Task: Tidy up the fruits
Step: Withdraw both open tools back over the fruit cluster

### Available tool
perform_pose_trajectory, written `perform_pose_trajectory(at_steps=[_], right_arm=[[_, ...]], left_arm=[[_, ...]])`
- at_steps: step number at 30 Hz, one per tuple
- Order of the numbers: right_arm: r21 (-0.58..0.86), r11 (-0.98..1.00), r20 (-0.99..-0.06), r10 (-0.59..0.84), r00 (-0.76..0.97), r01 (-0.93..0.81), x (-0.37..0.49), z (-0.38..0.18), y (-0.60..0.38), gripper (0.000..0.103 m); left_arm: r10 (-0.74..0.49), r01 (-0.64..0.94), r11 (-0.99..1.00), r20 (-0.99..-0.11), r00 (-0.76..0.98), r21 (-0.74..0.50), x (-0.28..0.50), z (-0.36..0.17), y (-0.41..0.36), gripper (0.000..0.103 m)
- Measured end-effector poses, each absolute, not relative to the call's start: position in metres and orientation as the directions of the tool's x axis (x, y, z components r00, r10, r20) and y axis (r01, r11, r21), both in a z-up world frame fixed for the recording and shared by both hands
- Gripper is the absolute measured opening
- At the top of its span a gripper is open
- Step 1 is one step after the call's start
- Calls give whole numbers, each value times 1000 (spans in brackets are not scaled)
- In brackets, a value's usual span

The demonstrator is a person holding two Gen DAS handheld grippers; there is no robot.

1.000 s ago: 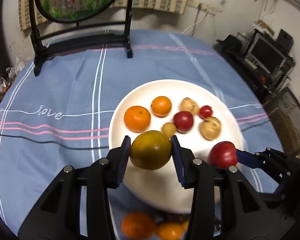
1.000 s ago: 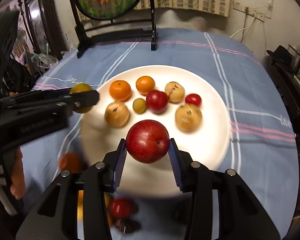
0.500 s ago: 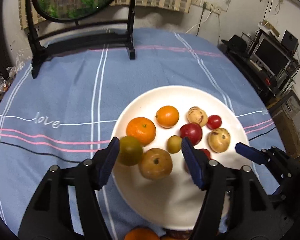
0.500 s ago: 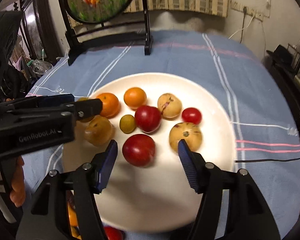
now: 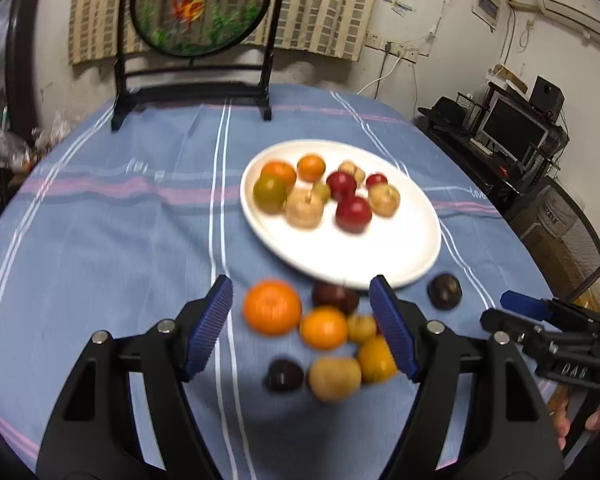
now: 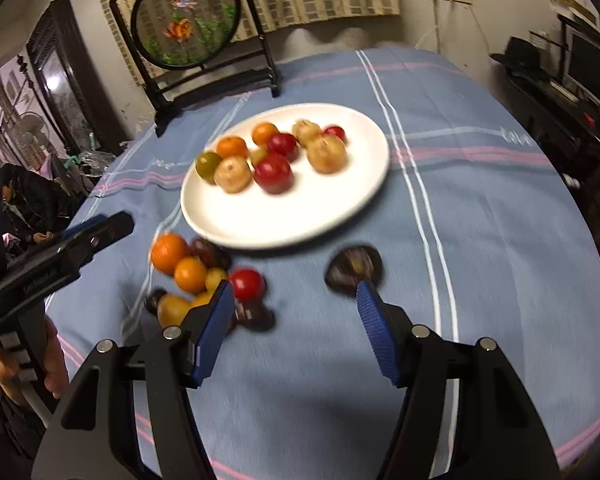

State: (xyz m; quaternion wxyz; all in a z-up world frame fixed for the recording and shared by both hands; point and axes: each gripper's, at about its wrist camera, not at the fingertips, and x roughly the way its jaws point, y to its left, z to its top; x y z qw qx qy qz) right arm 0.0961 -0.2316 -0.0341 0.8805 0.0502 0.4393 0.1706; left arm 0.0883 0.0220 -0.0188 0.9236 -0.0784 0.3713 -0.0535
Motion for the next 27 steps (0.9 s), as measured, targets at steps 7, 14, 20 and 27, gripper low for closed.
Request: perform_pose_trajectory(at_steps=[7, 14, 20, 27], right_arm=[[205, 941, -761, 326, 561, -268, 82, -41, -222, 65], [93, 935, -763, 287, 580, -341, 76, -62, -189, 57], [79, 919, -787, 295, 542, -385, 87, -76, -173, 46], [111, 909, -803, 321, 502, -403, 110, -90, -164, 30]], left_arm=[[-131, 17, 986, -700, 702, -167, 56, -34, 33, 73], [-121, 14, 988, -725, 678, -151, 39, -48, 44, 74], [-155, 50, 986, -740, 655, -161, 31, -56, 41, 74], [-141, 36, 988, -766, 627, -152, 42, -70, 40, 74]])
